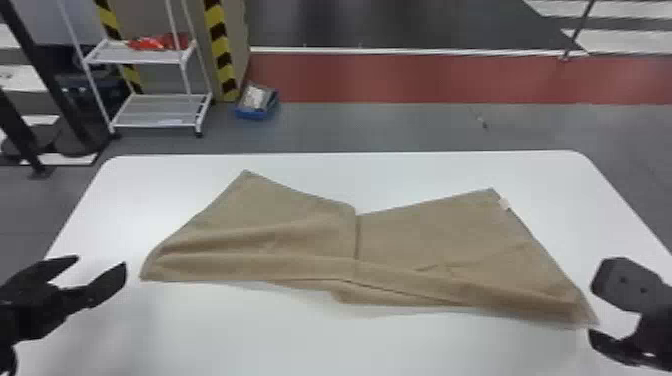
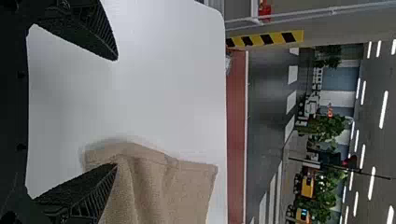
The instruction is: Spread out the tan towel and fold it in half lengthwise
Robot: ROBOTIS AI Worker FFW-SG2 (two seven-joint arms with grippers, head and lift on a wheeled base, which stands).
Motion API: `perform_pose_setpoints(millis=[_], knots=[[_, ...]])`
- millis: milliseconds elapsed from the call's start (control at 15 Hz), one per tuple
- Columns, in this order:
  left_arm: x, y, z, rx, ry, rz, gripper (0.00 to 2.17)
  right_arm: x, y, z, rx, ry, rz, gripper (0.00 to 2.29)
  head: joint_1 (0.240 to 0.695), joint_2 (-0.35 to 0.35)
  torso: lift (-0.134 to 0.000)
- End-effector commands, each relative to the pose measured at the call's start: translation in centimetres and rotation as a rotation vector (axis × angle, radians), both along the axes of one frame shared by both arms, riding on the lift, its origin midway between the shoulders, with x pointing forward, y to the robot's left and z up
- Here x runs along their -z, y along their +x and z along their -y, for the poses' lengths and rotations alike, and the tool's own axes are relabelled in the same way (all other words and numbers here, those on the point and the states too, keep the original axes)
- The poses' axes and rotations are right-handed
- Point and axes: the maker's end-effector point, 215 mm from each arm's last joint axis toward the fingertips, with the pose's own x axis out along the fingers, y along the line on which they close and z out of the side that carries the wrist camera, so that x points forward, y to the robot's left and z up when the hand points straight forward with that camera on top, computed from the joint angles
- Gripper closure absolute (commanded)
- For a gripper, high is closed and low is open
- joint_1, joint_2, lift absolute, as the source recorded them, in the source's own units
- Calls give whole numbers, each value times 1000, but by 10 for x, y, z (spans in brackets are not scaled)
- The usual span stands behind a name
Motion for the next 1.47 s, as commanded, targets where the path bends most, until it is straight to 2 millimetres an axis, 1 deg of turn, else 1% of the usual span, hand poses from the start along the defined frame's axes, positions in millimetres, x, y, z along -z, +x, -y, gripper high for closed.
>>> perform_pose_setpoints(millis=[0, 67, 200, 333, 467, 533, 600, 667, 733, 800, 867, 933, 1000, 1067, 1133, 1200, 1267, 1333, 1400], knots=[[-4, -6, -9, -16, 1, 8, 80, 9, 3, -9, -24, -4, -33, 481, 695, 15, -125], [-5, -9, -13, -25, -2, 10, 80, 8, 5, -8, -25, -6, -34, 542, 695, 26, -125], [-6, -10, -18, -34, 0, 11, 80, 11, 6, 0, -13, -15, -53, 566, 695, 41, -125], [-7, -9, -17, -31, -2, 14, 80, 15, 8, 3, -1, -9, -66, 640, 695, 46, -125], [-5, -11, -16, -26, -4, 10, 80, 19, 8, 8, 20, 3, -90, 650, 695, 41, -125], [-5, -13, -16, -25, -5, 9, 83, 19, 7, 7, 18, 8, -99, 795, 695, 35, -125], [-5, -15, -17, -26, -3, 7, 83, 18, 7, 6, 14, 14, -105, 1058, 695, 33, -125], [-5, -16, -18, -26, -1, 7, 80, 18, 8, 4, 11, 21, -104, 1150, 695, 33, -125], [-4, -19, -17, -23, 2, 5, 76, 16, 8, 2, 9, 33, -102, 1183, 695, 34, -125], [-6, -20, -17, -6, 8, 10, 76, 13, 8, 1, 8, 40, -95, 1352, 695, 36, -125], [-7, -24, -18, 11, 3, 9, 76, 8, 9, 1, 9, 44, -82, 1413, 695, 39, -125], [-11, -27, -18, 33, 5, 17, 80, 5, 10, 1, 8, 45, -74, 1416, 695, 38, -125], [-18, -29, -14, 76, 17, 40, 83, 3, 10, 1, 10, 45, -70, 1416, 695, 36, -125], [-35, -31, -11, 147, 79, 92, 90, 1, 10, 0, 7, 45, -65, 1413, 695, 35, -125], [-55, -32, 2, 237, 180, 165, 103, 0, 10, -2, 9, 48, -63, 1413, 695, 32, -125], [-66, -34, 18, 324, 281, 196, 107, 2, 9, -3, 9, 49, -66, 1413, 695, 28, -125], [-68, -35, 30, 383, 362, 197, 134, 2, 9, -4, 6, 49, -65, 1413, 695, 22, -125], [-71, -35, 39, 444, 398, 195, 151, 2, 10, -5, 5, 48, -61, 1413, 695, 11, -125], [-67, -36, 46, 506, 432, 169, 194, 0, 11, -8, 1, 49, -55, 1413, 695, 0, -125]])
